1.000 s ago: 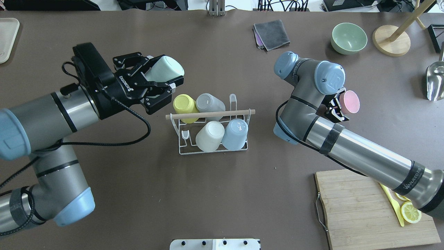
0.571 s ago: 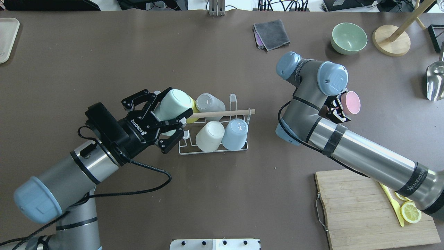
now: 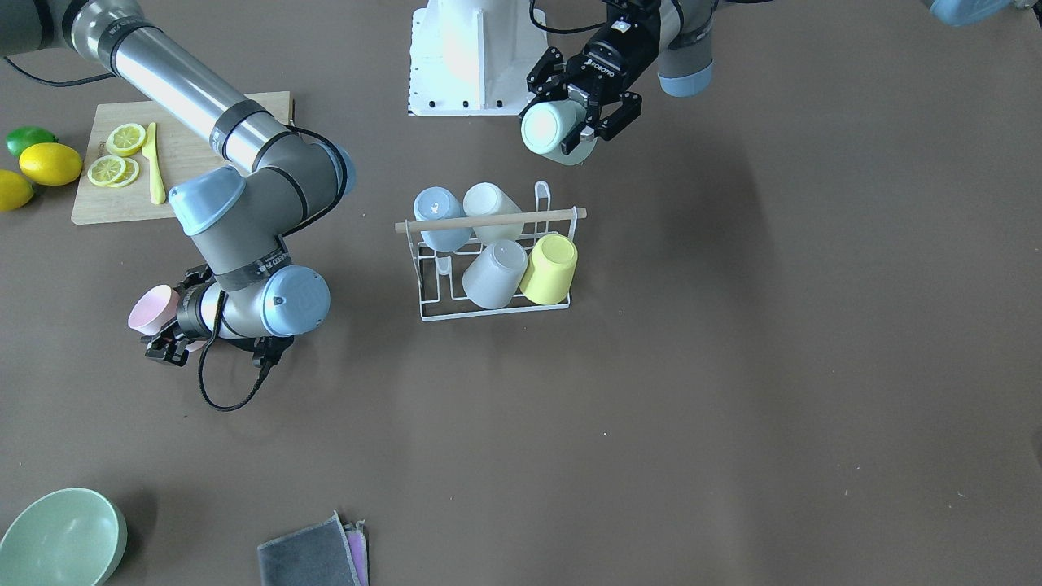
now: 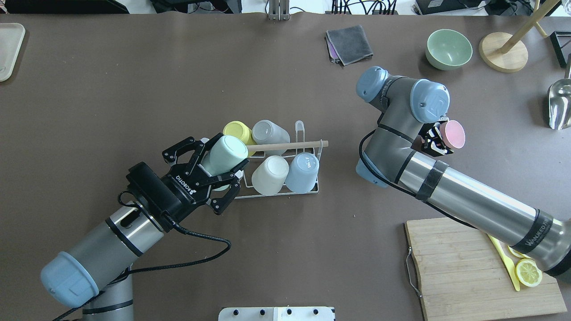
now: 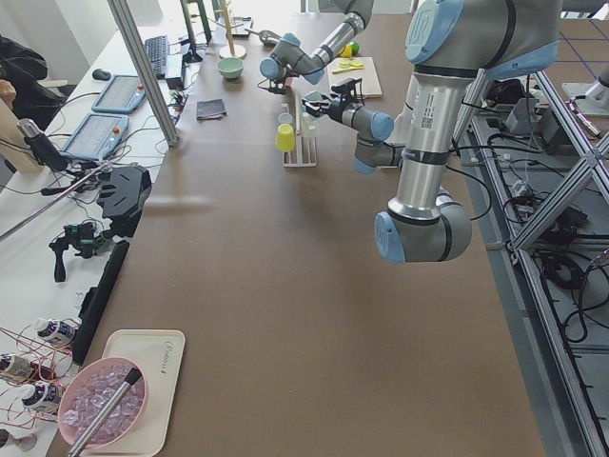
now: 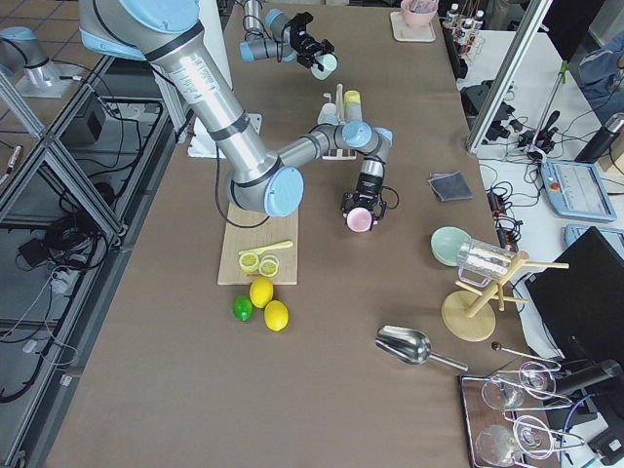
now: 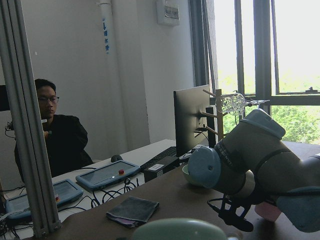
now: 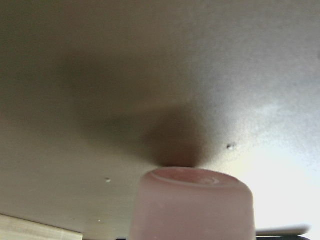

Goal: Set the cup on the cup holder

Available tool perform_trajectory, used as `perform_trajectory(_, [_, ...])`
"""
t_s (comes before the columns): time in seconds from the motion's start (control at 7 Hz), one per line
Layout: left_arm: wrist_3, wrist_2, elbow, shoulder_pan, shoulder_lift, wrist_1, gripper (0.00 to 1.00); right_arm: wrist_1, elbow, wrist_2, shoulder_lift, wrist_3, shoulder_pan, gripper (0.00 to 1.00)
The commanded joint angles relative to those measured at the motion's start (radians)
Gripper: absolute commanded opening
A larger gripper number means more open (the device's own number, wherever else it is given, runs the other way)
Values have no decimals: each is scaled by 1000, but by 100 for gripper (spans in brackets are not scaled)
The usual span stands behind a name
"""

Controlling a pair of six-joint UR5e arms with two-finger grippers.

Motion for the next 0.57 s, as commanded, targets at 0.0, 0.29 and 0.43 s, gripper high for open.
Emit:
perform_trajectory(0.0, [-6,-7,16,-1,-11,11,0,1,3,-1,-1,3,8,32])
perform_trajectory(0.29, [-7,-29,32,1,-48,35,0,1,9,0,2,-8,42,32])
perform_trajectory(0.43, [-7,-29,36,1,-49,40,0,-2,48,2,-4,-9,65,18])
